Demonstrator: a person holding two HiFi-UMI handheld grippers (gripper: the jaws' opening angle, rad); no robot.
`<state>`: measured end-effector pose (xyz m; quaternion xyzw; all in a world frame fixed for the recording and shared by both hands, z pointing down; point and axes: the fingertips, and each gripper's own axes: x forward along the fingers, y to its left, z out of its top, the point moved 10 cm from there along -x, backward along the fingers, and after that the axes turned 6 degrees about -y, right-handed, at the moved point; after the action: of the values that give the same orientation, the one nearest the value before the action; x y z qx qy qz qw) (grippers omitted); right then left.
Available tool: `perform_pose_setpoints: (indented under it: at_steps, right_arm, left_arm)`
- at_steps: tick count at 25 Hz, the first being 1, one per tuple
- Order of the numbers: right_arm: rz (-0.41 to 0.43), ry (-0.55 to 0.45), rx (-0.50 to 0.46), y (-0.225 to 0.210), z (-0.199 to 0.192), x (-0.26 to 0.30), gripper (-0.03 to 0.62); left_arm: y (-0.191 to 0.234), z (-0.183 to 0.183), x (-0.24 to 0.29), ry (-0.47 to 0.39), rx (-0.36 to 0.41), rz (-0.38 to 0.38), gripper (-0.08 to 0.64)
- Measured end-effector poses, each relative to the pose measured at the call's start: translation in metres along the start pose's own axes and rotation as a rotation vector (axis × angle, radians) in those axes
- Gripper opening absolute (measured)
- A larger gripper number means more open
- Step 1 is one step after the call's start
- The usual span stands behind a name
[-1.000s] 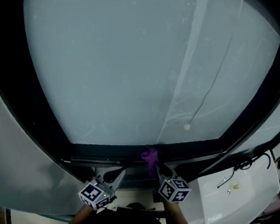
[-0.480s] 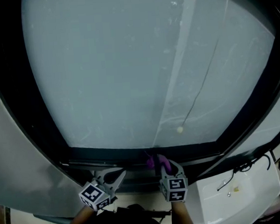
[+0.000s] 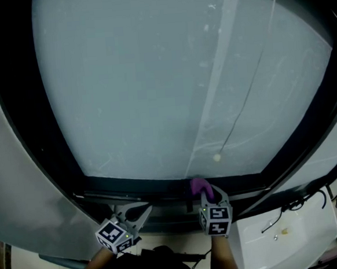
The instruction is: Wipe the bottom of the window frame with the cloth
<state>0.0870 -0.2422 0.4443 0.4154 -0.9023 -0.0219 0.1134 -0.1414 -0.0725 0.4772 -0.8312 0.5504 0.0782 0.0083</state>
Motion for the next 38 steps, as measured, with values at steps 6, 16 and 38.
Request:
perform_pose_setpoints:
  at_steps: [6,16,38]
  right_arm:
    - [0.004,0.040,-0.075,0.006,0.008,0.015,0.078]
    - [0.018,0.077,-0.187,0.004,0.011,0.033,0.078]
    - [-0.018,0.186,-0.214,-0.065,-0.015,0.011,0.080]
  left_arm:
    - [-0.001,0.002,-0.001,-0.001,0.015,0.016,0.003]
    - [-0.003,0.006,0.005,0.005,0.066,0.052,0.003]
    - [-0.037,0.008,0.077,-0.064,0.042,-0.108,0.003]
